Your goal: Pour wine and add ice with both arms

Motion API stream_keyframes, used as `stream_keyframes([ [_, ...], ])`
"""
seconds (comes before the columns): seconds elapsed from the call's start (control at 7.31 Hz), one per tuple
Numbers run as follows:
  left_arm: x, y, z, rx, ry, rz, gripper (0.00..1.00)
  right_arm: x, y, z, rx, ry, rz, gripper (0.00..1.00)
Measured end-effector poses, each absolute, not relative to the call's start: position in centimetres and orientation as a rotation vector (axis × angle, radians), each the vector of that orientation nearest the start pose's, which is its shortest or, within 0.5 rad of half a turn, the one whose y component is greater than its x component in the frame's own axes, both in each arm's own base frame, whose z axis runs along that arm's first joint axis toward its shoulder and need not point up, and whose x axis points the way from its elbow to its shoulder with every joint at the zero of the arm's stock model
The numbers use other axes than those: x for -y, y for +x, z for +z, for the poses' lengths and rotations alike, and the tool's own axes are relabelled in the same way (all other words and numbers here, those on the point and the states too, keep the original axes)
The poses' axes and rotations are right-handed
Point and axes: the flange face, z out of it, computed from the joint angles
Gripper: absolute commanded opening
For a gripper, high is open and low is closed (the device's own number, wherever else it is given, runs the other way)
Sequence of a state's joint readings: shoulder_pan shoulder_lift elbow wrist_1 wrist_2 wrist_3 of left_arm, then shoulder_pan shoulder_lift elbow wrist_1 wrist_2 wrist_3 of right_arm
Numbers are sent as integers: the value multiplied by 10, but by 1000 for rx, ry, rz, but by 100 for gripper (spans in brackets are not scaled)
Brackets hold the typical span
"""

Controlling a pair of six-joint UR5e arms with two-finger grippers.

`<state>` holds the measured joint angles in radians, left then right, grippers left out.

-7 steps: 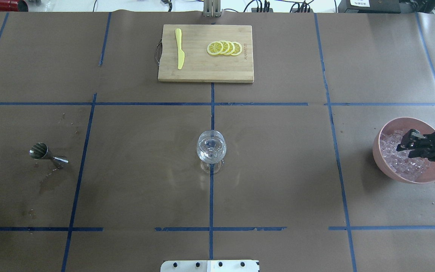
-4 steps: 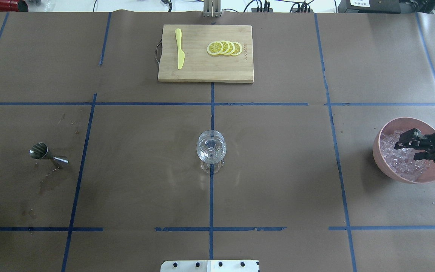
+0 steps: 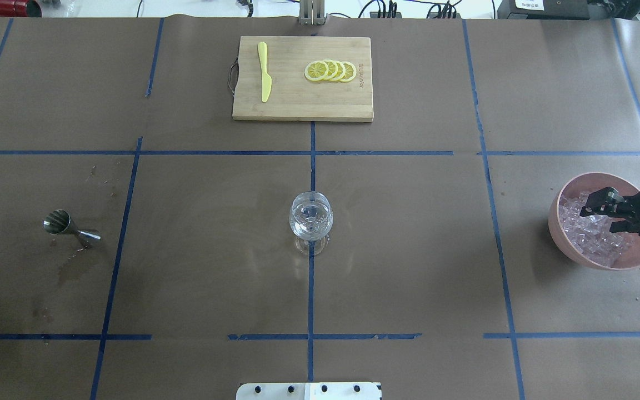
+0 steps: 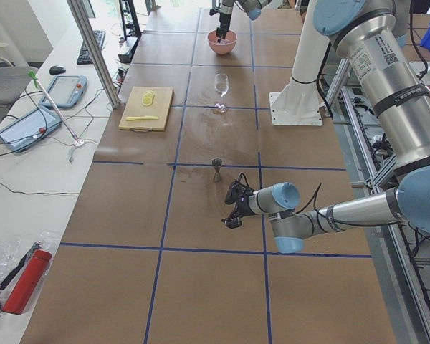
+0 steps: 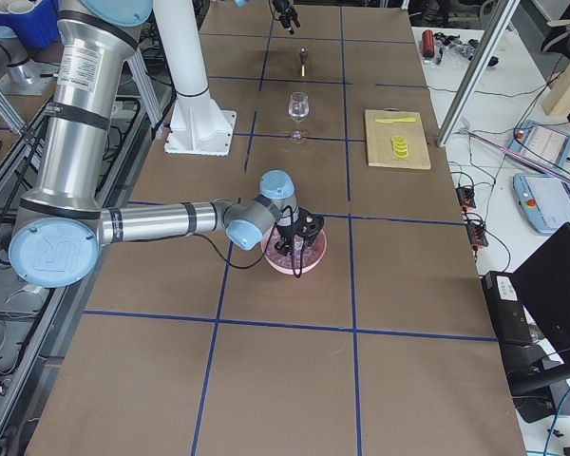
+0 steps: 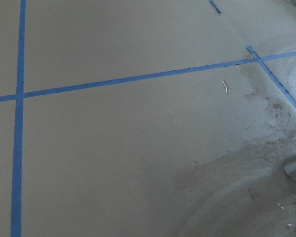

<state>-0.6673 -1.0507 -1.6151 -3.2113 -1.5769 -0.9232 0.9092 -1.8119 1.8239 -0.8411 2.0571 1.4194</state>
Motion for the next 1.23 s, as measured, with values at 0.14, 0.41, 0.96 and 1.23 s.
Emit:
stream_keyframes([
  [0.14,270,129,659,-927,707,-16,100,389,-189,567,872,-24,534,66],
  [0.41,270,129,658,-931,705,-22,100,390,-187,566,871,-17,535,39],
  [0.96,270,128,658,-937,707,-25,100,390,-186,566,869,-10,538,0],
  [1.23,269,127,658,-940,709,-25,100,391,-184,563,874,-5,539,0],
])
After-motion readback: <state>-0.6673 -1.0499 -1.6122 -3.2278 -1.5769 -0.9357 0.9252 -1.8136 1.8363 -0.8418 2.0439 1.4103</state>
